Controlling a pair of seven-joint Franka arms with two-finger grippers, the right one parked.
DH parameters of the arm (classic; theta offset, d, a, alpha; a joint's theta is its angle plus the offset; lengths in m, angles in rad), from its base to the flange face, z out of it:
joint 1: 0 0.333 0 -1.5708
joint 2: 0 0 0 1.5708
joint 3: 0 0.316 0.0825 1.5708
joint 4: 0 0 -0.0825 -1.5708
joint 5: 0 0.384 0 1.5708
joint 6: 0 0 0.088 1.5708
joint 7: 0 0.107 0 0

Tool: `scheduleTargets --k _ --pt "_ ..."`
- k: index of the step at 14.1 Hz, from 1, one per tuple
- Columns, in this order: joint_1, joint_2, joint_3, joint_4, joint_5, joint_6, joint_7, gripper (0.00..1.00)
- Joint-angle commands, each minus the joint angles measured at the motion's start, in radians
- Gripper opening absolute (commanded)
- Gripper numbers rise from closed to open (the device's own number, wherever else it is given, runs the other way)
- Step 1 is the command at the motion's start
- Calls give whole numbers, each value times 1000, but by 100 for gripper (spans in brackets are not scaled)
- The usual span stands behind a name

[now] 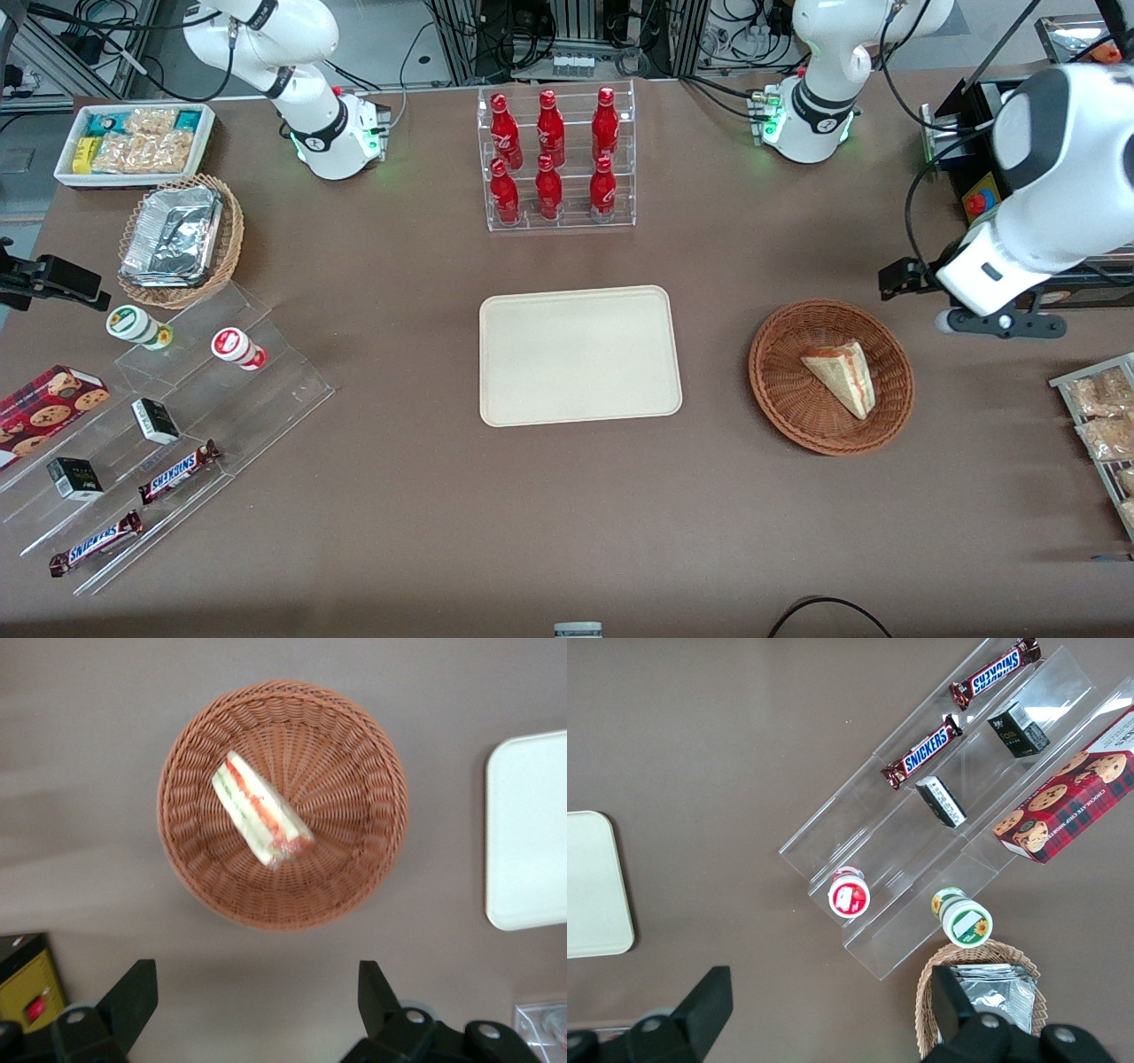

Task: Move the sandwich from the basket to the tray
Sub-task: 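Move the left gripper over the wicker basket above the wrapped sandwich, then lower the left gripper and close it on the wrapped sandwich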

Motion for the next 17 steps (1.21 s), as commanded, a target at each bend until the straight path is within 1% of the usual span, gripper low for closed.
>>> scheduleTargets --k 1,5,8,10,15,17 --pt "10 -22 -7 -128 -4 141 4 100" --pt "14 -8 -7 -260 -4 334 -9 100" --pt "15 37 -7 -277 -4 393 -143 100" --pt "14 62 -7 -280 -4 427 -260 100" --pt "3 110 -7 -280 -4 503 -746 100" --pt "1 139 -10 -278 -4 534 -841 100"
